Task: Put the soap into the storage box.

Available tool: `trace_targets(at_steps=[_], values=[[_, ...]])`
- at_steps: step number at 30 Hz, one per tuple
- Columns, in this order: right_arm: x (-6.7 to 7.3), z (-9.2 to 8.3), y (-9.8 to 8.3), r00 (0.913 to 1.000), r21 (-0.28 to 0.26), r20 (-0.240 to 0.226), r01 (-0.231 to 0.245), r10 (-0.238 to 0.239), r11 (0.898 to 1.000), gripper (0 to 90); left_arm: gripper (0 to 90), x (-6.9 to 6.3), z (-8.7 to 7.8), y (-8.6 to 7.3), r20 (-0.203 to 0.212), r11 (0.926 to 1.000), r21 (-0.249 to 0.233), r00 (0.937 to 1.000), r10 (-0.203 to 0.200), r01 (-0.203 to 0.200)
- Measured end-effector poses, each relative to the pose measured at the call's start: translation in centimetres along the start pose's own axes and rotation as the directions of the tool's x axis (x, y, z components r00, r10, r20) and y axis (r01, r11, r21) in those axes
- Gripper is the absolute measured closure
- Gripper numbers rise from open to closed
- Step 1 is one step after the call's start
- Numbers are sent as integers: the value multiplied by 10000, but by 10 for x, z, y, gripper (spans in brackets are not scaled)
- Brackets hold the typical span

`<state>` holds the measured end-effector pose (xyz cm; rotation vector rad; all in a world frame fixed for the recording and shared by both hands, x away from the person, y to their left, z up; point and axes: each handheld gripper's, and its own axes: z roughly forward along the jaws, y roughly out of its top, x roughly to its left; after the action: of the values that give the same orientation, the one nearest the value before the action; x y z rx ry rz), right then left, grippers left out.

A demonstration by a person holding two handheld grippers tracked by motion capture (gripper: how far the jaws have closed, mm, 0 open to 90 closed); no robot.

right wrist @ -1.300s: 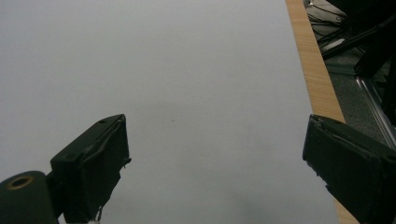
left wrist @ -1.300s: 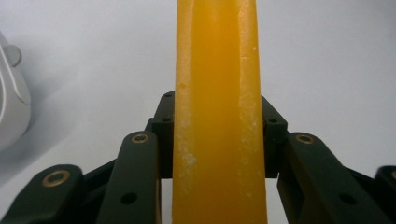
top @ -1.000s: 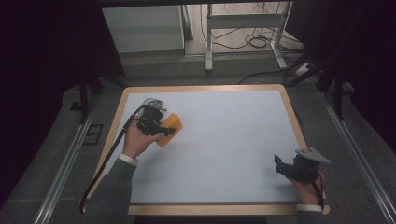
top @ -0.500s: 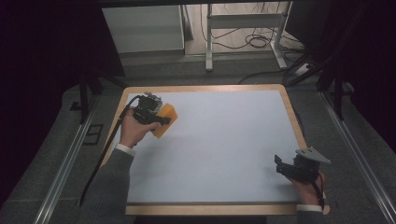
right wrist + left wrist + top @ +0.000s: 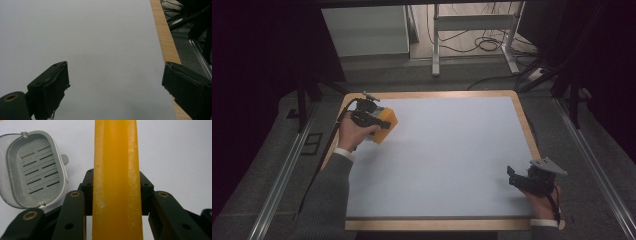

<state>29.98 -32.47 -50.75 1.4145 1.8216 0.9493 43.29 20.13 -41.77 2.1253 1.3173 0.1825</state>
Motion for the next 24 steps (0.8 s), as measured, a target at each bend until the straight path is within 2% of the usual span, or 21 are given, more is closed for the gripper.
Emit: trace_targets(at_steps=[4,10,13,24], values=[[0,0,0,10000,-5,-3,12,-12,10000,75,609,5,-3,3,-190,9998,-67,9996,-199,197],[-1,0,0,10000,-3,4,-23,23,10000,74,610,13,-4,8,-143,9992,-25,9991,-387,387],[-2,0,0,10000,-24,19,-50,50,10000,74,609,19,-5,12,-336,9985,-13,9980,-541,541],[-2,0,-1,10000,4,6,-49,49,10000,75,609,34,-8,17,-425,9953,-51,9944,-970,969]])
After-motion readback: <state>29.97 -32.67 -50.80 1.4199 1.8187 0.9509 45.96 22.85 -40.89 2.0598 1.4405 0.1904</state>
